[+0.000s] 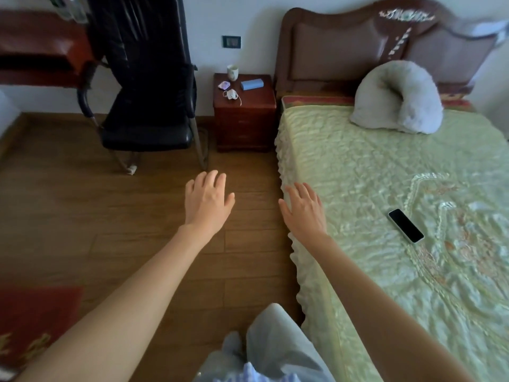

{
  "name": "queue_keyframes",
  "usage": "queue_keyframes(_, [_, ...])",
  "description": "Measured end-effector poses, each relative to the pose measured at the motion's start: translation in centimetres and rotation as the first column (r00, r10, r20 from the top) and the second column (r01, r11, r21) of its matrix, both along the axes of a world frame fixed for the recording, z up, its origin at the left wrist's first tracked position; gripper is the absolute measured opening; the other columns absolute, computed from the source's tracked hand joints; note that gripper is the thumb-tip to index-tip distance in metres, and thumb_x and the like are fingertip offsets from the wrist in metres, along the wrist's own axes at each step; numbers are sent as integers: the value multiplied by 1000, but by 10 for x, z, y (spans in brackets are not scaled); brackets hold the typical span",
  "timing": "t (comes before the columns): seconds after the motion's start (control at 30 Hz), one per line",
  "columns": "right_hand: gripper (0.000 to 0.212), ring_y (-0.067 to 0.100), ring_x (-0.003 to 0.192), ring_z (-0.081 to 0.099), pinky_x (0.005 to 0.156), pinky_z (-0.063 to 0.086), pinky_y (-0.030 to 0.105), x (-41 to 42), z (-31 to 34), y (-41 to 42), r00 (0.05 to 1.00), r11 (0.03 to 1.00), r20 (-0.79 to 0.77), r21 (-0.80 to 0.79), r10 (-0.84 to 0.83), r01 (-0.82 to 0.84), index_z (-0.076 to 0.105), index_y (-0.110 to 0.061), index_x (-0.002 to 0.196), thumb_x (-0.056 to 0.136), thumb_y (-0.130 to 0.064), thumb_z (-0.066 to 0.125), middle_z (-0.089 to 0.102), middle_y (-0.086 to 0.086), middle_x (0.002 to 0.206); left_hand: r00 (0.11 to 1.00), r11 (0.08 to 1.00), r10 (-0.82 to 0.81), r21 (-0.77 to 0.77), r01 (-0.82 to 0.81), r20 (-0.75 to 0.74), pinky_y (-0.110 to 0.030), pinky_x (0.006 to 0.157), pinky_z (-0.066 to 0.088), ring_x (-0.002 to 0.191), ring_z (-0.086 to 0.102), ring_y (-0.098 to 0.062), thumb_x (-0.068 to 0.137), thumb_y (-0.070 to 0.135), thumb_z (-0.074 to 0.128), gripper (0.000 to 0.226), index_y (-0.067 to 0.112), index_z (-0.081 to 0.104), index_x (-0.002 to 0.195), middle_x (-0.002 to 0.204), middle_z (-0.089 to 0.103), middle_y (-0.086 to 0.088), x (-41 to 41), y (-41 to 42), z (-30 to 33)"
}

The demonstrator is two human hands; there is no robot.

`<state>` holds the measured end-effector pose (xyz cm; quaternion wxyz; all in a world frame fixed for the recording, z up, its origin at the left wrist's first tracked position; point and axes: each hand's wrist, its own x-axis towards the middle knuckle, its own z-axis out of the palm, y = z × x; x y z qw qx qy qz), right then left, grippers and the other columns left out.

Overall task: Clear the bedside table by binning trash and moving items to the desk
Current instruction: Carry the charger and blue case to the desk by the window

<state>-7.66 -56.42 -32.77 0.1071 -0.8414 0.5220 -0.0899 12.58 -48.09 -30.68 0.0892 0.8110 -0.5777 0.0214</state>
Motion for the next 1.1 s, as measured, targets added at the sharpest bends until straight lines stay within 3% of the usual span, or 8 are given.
queue_keyframes(0.33, [50,25,144,18,116,18,41,55,0,-185,999,999,15,-11,33,-32,37,-14,143,99,-39,36,32,8,152,1000,1000,16,9,-16,10,-45,105,37,129,42,-27,93,41,48,52,11,44,135,139,48,-11,50,-175,-16])
queue_keyframes(0.73, [47,24,138,29,112,24,39,102,17,-399,993,992,-29,-52,117,-118,41,-13,139,98,-35,39,43,7,144,998,998,55,-7,-55,-12,-45,100,39,123,49,-29,90,38,55,51,8,50,131,132,54,-13,92,-376,-14])
queue_keyframes(1.1, [46,26,136,35,111,32,43,225,-13,-544,992,992,-8,-32,122,-123,45,-12,137,98,-34,41,49,8,140,998,998,56,2,-56,-31,-46,99,42,123,49,-30,89,37,56,50,9,50,130,132,54,-13,213,-518,-33])
